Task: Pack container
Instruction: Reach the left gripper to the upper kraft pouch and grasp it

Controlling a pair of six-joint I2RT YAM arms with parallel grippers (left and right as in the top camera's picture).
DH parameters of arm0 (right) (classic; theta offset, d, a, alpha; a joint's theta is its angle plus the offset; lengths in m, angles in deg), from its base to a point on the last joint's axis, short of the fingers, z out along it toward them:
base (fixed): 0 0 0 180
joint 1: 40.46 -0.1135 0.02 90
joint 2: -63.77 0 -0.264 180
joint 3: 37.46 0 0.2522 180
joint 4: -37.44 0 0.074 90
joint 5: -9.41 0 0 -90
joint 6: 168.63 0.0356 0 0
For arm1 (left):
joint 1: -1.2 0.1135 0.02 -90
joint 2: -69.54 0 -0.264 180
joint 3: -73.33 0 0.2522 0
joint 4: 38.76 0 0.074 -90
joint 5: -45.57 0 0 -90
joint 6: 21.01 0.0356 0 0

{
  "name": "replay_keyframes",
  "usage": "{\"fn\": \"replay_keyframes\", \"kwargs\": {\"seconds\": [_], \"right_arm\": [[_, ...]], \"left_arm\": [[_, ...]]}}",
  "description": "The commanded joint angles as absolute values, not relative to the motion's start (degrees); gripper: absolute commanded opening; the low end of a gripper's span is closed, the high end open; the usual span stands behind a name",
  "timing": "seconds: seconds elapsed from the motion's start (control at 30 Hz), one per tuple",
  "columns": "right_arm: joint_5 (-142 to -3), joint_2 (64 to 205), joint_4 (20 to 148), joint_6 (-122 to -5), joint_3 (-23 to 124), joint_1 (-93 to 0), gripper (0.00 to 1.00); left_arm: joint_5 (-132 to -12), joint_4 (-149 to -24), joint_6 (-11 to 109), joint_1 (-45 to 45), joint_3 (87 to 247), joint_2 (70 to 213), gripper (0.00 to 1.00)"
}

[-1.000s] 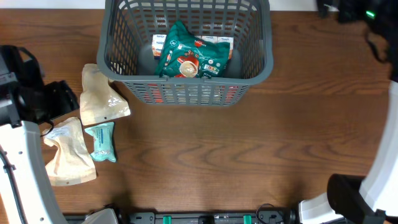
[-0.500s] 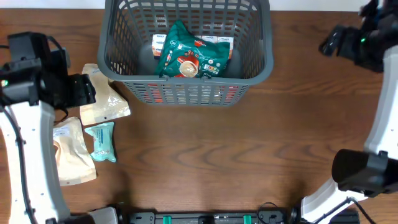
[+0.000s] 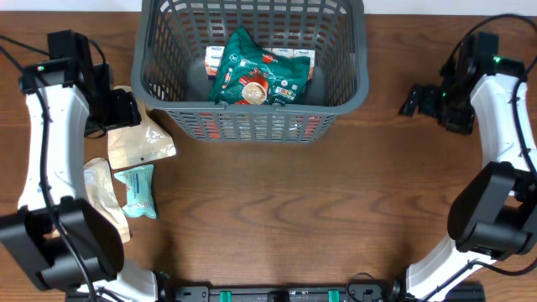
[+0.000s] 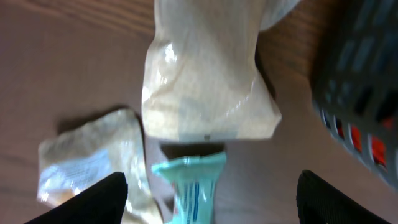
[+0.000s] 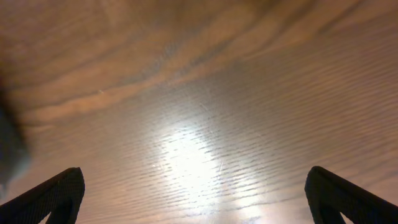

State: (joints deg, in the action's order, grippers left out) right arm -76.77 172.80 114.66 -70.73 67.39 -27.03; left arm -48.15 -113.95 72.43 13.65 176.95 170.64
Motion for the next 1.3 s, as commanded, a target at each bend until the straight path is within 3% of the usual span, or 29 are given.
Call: {"fn": "replay_keyframes", "kwargs": {"seconds": [0.0, 0.57, 0.97, 1.2, 1.27], "right_arm": [[-77.15, 172.65, 113.53, -71.05, 65.07, -27.05, 0.99], [-77.15, 172.65, 113.11, -74.4, 63.83, -27.05, 0.99], [-77.17, 172.65, 113.77, -75.73, 63.83, -27.05, 0.99], [-77.17, 172.65, 114.42, -75.82, 63.83, -27.05, 0.99], [-77.19, 172.65, 114.8, -75.97, 63.83, -27.05, 0.99]], "left_arm": [[-50.12, -112.09, 74.81, 13.21, 177.96, 173.13, 0.77], [-48.61, -100.01, 74.31, 10.17, 177.96, 190.03, 0.77], [-41.79, -99.72, 74.33, 10.17, 177.91, 191.82, 0.75], [-41.82, -98.48, 74.35, 10.17, 176.27, 191.84, 0.36], [-41.79, -98.5, 74.35, 10.17, 176.23, 191.86, 0.09]]}}
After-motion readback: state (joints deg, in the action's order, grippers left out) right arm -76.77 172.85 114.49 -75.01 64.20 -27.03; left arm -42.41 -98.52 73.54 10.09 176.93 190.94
